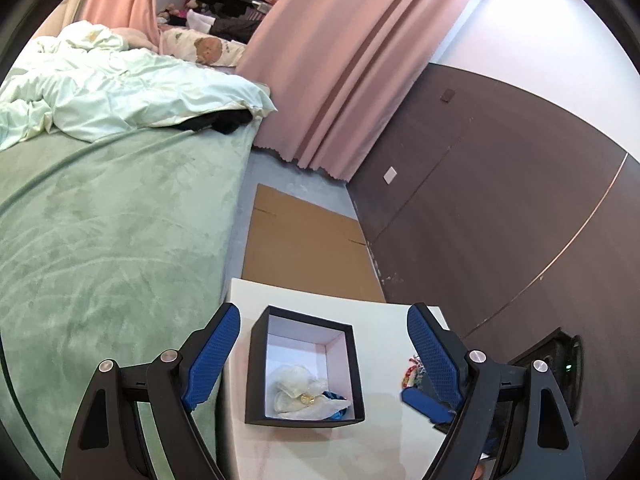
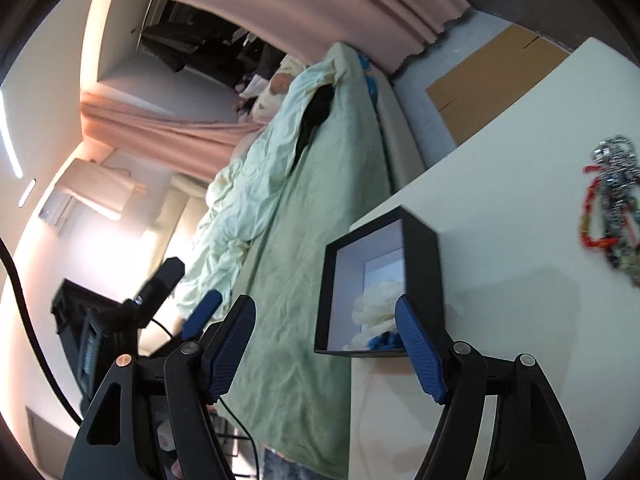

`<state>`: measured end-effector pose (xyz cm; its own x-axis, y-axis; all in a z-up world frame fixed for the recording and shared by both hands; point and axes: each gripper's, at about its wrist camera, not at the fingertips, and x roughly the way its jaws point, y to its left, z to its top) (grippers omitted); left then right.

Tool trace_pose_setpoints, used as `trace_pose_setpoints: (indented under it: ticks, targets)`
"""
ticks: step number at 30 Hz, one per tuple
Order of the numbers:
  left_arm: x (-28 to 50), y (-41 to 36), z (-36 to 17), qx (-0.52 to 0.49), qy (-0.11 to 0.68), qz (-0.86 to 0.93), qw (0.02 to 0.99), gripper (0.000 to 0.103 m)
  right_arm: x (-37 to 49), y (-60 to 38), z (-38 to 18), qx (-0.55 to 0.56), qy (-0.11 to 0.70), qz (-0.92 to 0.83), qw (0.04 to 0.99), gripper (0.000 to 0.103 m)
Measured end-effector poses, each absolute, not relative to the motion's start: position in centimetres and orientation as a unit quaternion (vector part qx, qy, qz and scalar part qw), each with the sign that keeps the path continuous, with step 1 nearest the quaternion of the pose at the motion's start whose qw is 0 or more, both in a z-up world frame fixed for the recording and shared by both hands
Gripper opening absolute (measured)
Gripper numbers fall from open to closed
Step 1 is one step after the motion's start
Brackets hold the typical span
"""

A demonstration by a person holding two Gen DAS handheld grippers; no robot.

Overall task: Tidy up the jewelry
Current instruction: 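Move both tools back to the remaining jewelry pile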

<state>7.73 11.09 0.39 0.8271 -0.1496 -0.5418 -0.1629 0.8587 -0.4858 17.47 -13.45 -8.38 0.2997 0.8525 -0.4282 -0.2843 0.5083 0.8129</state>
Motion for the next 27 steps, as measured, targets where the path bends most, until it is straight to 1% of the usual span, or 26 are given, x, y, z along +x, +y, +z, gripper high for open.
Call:
trace_pose_setpoints:
  ticks: [5, 9, 16, 27]
  targets:
    - [8.1, 9.6, 0.1, -0.247, 0.303, -0.004, 0.920, 0.087, 16.9, -16.5, -7.1, 0.321, 0.430, 0.354, 0.766, 0.073]
    - [8.3, 7.6, 0.1, -0.230, 0.306, -0.012, 0.924, 0.090, 16.5, -19.0, -6.6, 0.322, 0.420, 0.325, 0.784, 0.073]
    - [8.6, 3.6, -0.3, -0.201, 0.308, -0.035, 0.929, 0.090, 15.8, -24.0, -5.4, 0.329, 0.403, 0.277, 0.808, 0.073]
    - [9.7, -1.0, -1.4, -0.176, 0.323, -0.084, 0.926, 0.090, 15.3, -29.1, -5.5, 0.317, 0.422, 0.228, 0.818, 0.073]
